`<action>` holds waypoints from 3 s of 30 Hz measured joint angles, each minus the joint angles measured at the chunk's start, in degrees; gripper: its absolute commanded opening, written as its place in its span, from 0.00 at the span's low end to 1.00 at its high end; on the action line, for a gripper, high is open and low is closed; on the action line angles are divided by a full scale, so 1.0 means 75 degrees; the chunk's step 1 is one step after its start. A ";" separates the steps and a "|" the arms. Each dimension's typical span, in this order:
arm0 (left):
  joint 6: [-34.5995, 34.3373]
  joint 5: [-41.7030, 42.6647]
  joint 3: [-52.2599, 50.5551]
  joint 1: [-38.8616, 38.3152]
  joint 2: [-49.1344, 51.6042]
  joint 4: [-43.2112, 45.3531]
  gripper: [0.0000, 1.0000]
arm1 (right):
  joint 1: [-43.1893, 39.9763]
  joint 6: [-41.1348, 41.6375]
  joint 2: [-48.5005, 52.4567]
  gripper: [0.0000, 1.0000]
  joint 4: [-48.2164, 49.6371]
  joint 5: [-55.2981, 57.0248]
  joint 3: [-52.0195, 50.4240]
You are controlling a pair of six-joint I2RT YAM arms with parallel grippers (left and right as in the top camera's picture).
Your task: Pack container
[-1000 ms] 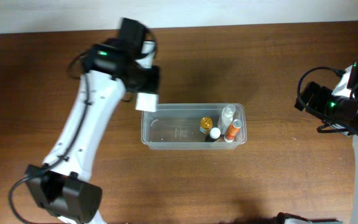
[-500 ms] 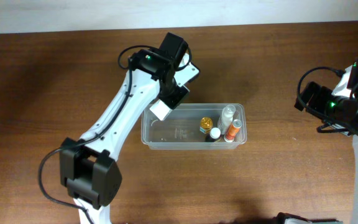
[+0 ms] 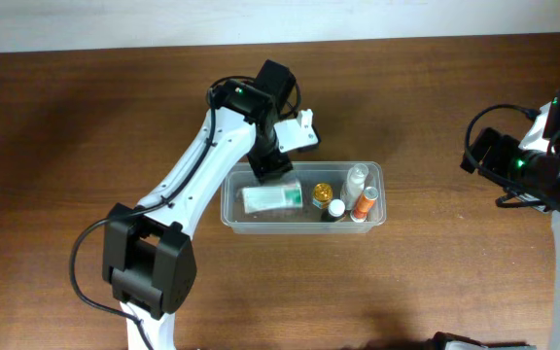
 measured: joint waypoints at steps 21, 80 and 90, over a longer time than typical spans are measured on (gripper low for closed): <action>-0.2463 -0.0350 0.1402 0.0335 -0.0280 -0.0656 0.79 | 0.0000 0.0003 0.0000 0.99 0.0003 0.0000 0.0000; -0.4945 -0.1443 -0.2588 0.3835 -0.6916 0.1005 1.00 | 0.0000 0.0003 0.0000 0.98 -0.0003 0.0000 0.0000; -0.4943 -0.1262 -0.6805 0.3858 -0.9815 0.2914 1.00 | 0.0000 0.0000 0.0000 0.98 -0.0003 0.0000 0.0000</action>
